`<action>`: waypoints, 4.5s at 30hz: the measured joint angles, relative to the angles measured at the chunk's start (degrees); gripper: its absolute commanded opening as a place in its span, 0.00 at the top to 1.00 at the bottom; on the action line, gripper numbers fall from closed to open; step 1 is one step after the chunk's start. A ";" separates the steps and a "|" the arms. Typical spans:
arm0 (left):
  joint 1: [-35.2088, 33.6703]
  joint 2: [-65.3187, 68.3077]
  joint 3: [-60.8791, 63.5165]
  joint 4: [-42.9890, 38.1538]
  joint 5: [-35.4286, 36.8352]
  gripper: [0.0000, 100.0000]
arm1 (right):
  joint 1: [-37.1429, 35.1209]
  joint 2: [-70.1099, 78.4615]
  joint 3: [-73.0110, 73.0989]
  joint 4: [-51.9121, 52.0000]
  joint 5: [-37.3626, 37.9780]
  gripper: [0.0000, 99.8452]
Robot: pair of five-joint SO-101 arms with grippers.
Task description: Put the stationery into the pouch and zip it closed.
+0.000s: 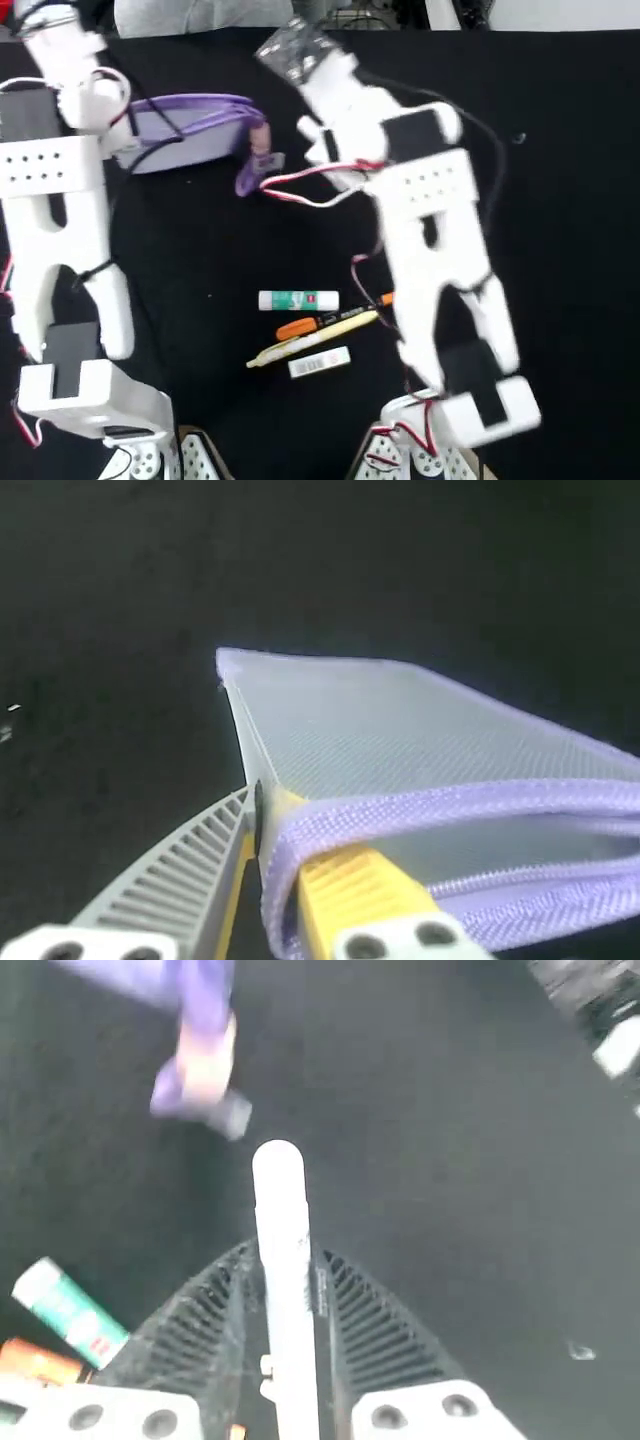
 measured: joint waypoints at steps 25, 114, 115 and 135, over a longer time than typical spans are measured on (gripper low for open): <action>8.44 -1.14 6.86 -1.85 1.23 0.97 | -4.66 -42.29 36.66 -44.13 -18.99 0.99; -9.67 -0.35 16.00 -14.51 3.34 0.97 | -19.78 -51.08 58.20 -22.59 -6.42 0.76; -10.37 -0.35 16.00 -14.95 3.34 0.97 | -21.10 -51.08 59.87 -22.15 -5.36 0.76; -15.12 20.66 -10.46 -5.63 1.14 0.97 | -35.43 -29.89 77.71 -32.09 -2.37 0.76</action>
